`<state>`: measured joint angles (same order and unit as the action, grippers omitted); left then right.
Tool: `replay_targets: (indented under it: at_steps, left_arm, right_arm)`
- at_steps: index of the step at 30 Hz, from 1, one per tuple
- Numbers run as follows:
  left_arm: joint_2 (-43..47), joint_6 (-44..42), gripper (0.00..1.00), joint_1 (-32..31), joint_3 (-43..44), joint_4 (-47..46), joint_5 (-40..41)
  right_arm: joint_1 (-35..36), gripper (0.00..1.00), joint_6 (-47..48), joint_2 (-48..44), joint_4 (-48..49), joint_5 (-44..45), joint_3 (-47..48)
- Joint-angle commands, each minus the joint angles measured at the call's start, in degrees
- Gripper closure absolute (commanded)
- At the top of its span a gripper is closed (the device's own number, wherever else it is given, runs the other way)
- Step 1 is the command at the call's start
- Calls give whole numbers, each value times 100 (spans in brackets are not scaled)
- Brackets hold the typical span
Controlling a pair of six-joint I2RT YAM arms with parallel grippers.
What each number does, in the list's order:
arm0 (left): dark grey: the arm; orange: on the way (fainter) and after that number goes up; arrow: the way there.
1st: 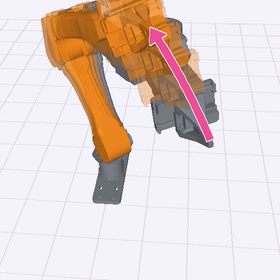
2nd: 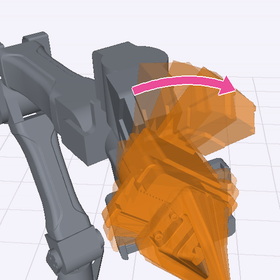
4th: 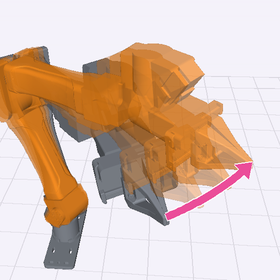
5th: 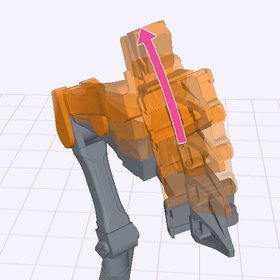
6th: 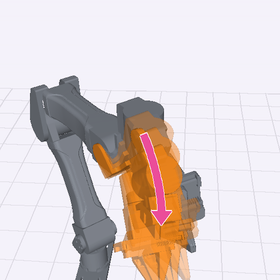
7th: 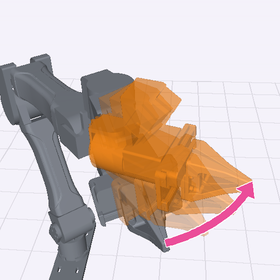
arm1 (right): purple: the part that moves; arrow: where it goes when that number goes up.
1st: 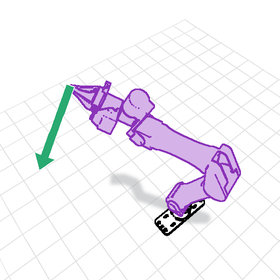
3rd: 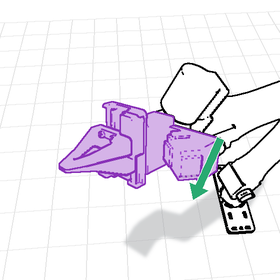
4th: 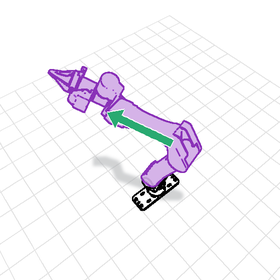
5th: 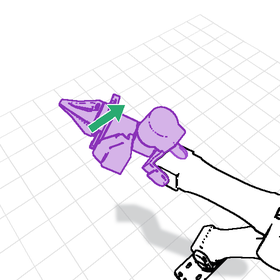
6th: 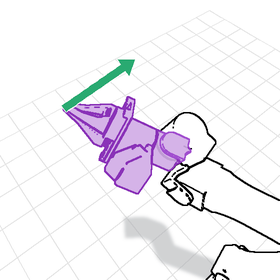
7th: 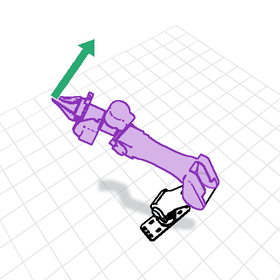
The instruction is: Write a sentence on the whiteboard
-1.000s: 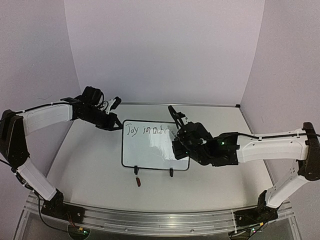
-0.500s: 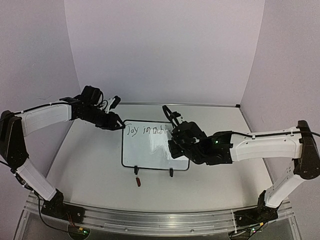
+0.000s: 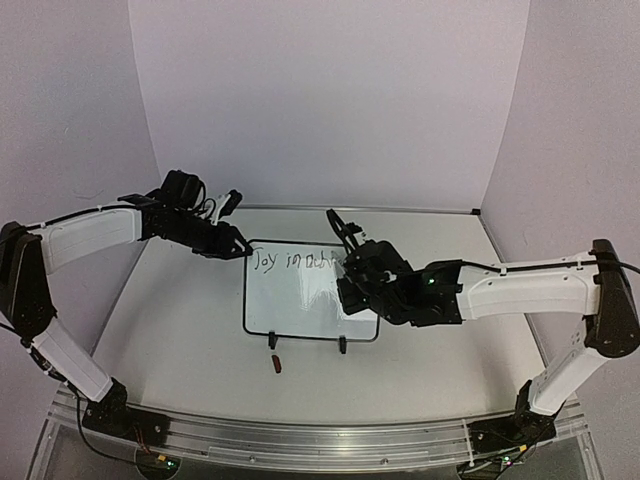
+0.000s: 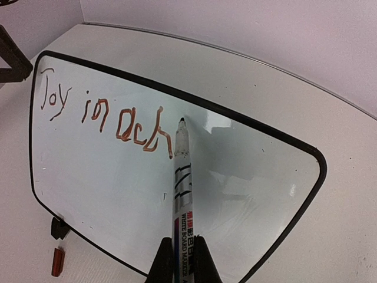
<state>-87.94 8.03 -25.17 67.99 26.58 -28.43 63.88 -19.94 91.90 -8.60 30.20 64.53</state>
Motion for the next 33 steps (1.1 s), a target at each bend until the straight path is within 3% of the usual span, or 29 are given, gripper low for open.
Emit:
replay_targets:
  at_steps: [1,11,26,33]
  left_arm:
    - [-108,32,63,15,41,-179,-193]
    - [-169,23,77,10,46,-196,-265]
    - [-220,23,83,9,51,-155,-127]
    - [-249,23,87,15,53,-151,-114]
  right_arm:
    - [-72,100,17,110,158,-65,51]
    - [-134,100,3,212,174,-144,67]
    - [122,100,51,-695,240,-89,-563]
    - [119,100,-96,-627,195,-27,-632]
